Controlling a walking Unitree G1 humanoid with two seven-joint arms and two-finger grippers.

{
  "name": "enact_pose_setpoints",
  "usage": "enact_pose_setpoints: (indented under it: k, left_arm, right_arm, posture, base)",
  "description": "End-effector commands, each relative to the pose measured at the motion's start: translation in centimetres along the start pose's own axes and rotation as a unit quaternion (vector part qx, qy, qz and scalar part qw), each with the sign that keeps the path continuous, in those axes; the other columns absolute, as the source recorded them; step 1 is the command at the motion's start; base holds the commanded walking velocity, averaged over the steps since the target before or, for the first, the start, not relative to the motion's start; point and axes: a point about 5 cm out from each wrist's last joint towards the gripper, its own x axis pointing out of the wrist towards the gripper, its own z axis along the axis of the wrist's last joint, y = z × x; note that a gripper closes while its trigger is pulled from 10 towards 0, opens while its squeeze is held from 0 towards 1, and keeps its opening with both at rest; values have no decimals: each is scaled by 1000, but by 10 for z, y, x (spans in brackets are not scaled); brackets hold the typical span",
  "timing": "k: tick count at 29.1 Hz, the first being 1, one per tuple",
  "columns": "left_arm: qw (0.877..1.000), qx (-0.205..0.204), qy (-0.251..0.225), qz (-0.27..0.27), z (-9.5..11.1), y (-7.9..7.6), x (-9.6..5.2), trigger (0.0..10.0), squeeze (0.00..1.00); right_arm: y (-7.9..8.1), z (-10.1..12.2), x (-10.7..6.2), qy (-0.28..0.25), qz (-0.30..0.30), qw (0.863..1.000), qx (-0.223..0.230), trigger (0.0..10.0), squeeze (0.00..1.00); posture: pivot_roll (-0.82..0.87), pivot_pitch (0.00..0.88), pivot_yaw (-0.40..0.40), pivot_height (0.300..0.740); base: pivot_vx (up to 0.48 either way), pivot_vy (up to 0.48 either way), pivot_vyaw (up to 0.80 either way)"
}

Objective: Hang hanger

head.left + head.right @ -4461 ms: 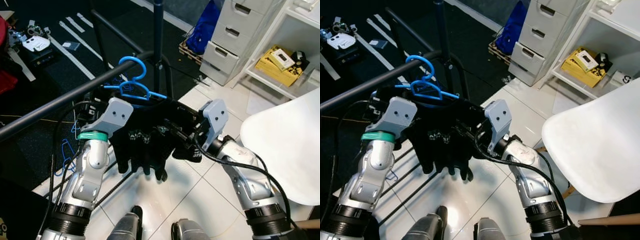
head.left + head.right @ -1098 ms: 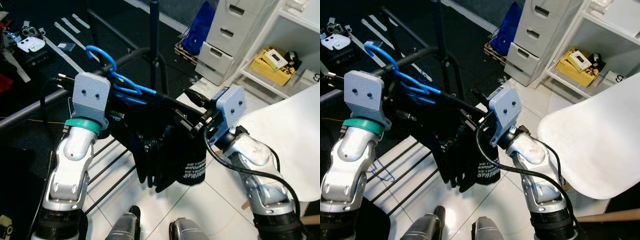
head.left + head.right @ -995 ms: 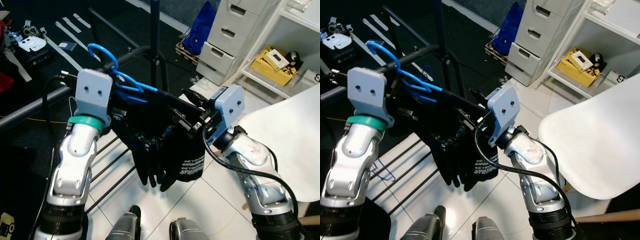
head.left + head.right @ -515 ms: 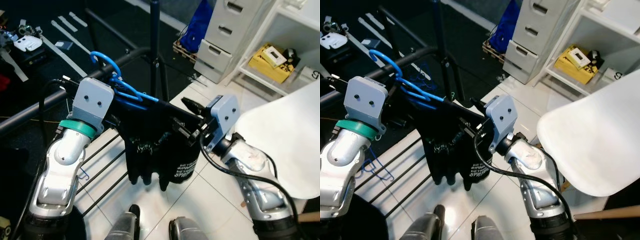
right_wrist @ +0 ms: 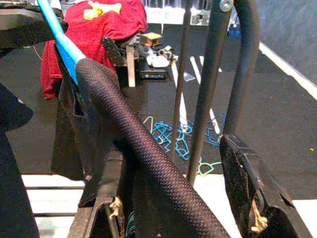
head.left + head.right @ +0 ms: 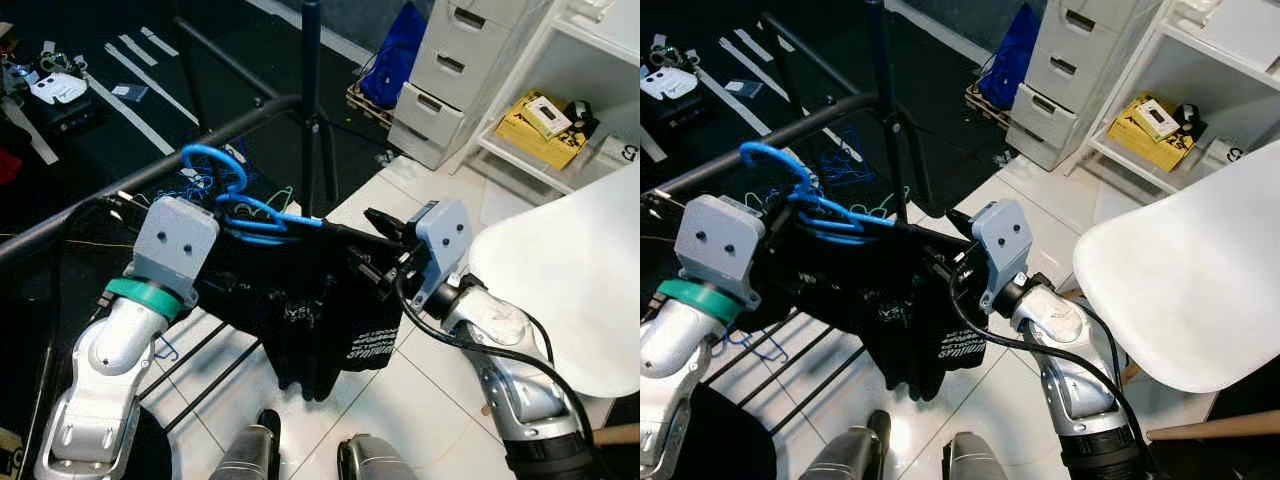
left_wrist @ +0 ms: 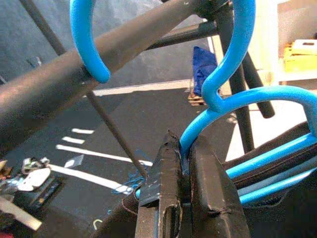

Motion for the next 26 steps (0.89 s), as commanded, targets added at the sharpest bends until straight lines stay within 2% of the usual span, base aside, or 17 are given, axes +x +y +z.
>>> enact_pose_setpoints:
  k: [1,2,8,10,11,13,16,18,19,20,26]
  left_arm:
    - [997,-10,-69,-29,24,-15,7,10000,0]
    - [996,-10,-83,-23,31,-13,8,10000,0]
    - [996,9,-82,-42,33,-12,5,10000,0]
    - [999,-1,-11,-39,4,-15,-2,10000,0]
    - [999,-1,-11,-39,4,-15,-2,10000,0]
    - [998,-35,43,12,-19,-16,-1,10000,0]
    - [998,-35,43,12,-19,-16,-1,10000,0]
    - [994,-72,65,47,-26,-19,6,10000,0]
    - [994,-72,65,47,-26,-19,6,10000,0]
    - [993,-83,66,54,-26,-21,10,10000,0]
    - [993,-96,46,43,-18,-25,18,10000,0]
  right_arm:
    - [11,-5,4,4,27,1000,4,10000,0]
    - [11,-5,4,6,27,1000,3,10000,0]
    - [11,-6,4,8,28,1000,3,10000,0]
    - [11,-11,3,17,28,999,-8,10000,0]
    - [11,-11,3,17,28,999,-8,10000,0]
    - [12,-14,3,20,16,999,-32,10000,0]
    - [12,-14,3,20,16,999,-32,10000,0]
    - [10,-6,10,-7,-32,999,-37,10000,0]
    - [10,-6,10,-7,-32,999,-37,10000,0]
    - [9,-2,13,-24,-58,997,-34,10000,0]
    - [7,4,19,-48,-103,993,-21,10000,0]
  posture:
    - [-94,114,0,740]
    - [-94,114,-2,740]
    - [-93,114,-3,740]
    - [-90,117,2,740]
    - [-90,117,2,740]
    - [-90,117,3,740]
    - [-90,117,3,740]
    - [-96,115,8,740]
    - [-96,115,8,740]
    - [-92,113,8,740]
    - [-89,110,8,740]
  base:
    - [0,0,0]
    - [0,0,0]
    - [0,0,0]
    - [0,0,0]
    - [0,0,0]
    - [0,0,0]
    - [0,0,0]
    - [0,0,0]
    - [0,0,0]
    - [0,0,0]
    - [0,0,0]
